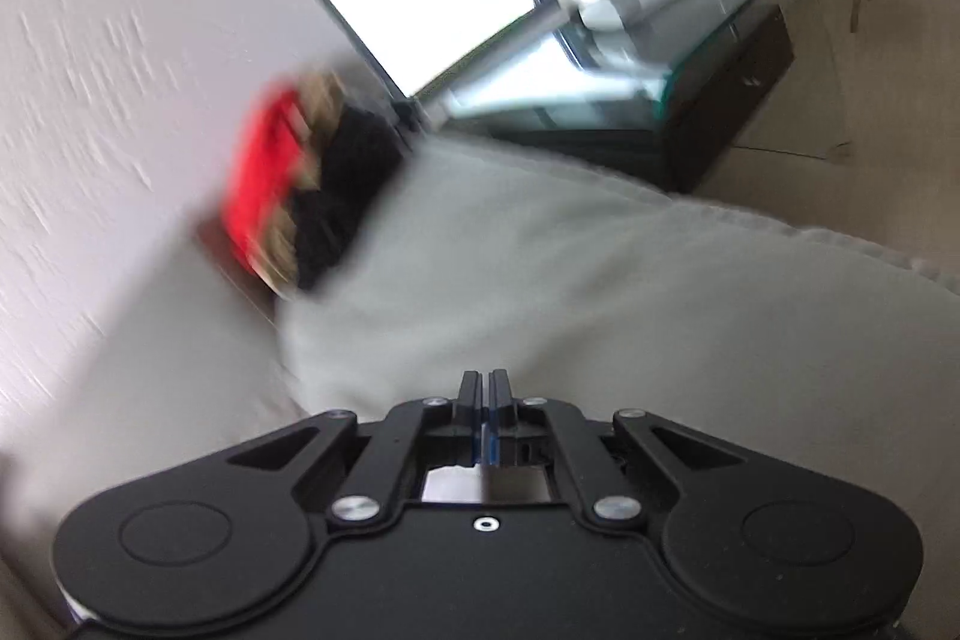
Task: Fold clothes
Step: 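Move both grippers over the flattened shirt toward its hem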
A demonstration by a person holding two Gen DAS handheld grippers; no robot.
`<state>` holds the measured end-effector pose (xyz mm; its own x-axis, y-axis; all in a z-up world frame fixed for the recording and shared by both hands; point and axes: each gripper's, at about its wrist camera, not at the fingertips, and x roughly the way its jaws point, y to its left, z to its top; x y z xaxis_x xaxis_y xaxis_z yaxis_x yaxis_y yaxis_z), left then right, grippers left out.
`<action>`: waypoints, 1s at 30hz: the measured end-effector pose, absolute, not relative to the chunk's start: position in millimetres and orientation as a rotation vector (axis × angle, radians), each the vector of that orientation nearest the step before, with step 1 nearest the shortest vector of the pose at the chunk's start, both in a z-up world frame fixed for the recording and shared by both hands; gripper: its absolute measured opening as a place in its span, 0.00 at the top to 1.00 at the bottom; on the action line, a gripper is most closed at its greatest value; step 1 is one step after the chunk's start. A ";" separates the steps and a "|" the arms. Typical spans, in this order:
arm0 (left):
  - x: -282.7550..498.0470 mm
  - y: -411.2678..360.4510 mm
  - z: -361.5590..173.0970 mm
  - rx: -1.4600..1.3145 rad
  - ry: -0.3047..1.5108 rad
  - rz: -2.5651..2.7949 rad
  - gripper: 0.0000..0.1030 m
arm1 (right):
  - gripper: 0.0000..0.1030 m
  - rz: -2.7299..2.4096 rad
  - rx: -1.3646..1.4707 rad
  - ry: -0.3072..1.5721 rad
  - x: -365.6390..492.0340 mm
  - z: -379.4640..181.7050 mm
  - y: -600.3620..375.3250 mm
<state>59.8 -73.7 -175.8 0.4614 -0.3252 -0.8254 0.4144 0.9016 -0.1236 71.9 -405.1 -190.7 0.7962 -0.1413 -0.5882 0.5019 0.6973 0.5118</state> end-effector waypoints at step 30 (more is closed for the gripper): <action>32.7 18.0 -156.1 0.012 0.918 -0.221 0.88 | 0.92 0.048 0.329 0.984 56.5 -185.1 -254.0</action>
<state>32.7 18.0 -156.1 0.5861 -0.1847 -0.7889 0.1945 0.9773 -0.0843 56.5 -254.0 -185.1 0.5566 0.1879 -0.8093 0.1075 0.9496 0.2945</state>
